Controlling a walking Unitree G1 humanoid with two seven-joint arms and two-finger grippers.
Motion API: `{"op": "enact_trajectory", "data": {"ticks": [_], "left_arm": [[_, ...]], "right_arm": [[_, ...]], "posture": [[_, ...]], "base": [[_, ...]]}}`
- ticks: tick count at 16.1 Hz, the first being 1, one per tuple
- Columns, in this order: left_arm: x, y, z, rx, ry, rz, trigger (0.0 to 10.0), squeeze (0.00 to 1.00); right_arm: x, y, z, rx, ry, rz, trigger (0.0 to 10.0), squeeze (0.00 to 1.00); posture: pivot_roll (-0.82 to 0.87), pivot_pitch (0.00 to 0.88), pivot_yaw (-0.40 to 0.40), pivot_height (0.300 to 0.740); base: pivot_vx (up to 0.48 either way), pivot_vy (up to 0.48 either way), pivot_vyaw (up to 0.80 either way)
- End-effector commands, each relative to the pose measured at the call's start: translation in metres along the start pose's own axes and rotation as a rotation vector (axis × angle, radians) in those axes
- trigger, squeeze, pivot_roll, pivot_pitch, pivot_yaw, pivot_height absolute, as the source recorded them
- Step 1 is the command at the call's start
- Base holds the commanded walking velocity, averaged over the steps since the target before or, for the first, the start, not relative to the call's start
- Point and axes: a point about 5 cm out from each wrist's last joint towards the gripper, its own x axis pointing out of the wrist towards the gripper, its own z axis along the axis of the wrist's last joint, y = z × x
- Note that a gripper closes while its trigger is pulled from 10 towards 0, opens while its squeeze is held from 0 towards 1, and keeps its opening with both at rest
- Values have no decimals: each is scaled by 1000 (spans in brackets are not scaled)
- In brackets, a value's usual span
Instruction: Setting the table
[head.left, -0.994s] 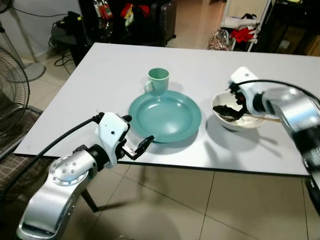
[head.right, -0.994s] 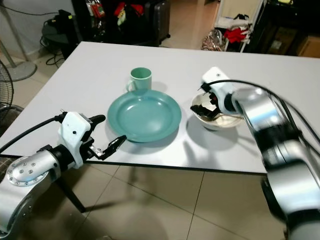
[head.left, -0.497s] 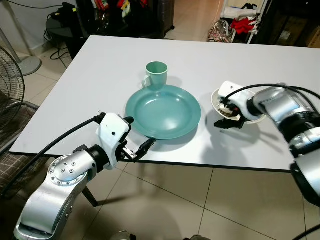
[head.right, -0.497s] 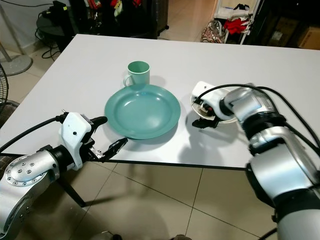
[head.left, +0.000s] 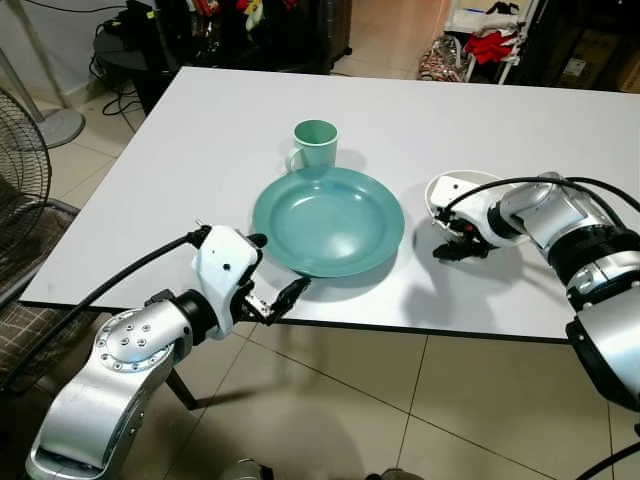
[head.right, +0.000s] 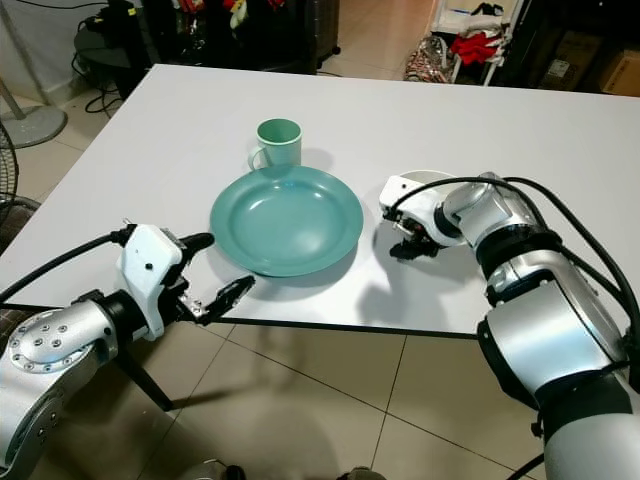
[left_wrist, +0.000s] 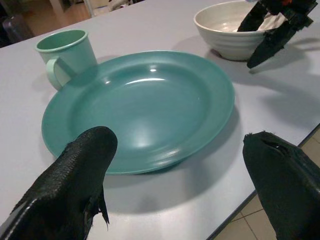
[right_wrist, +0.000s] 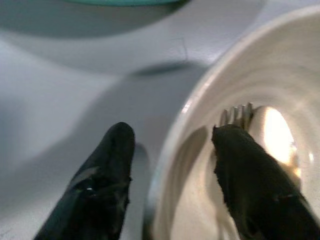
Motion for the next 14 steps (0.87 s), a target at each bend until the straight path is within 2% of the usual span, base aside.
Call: {"op": "enact_trajectory", "data": {"ticks": [1, 14], "left_arm": [[-1, -1, 4, 10, -9, -6, 10000, 0], [0, -6, 2, 4, -18, 2, 10000, 0]], "right_arm": [[-6, -5, 6, -17, -14, -15, 0, 0], [-8, -4, 6, -86, 14, 27, 0, 0]], "posture": [[-22, 84, -16, 740], [-30, 46, -30, 740]], "base": [[0, 0, 0], [0, 0, 0]]}}
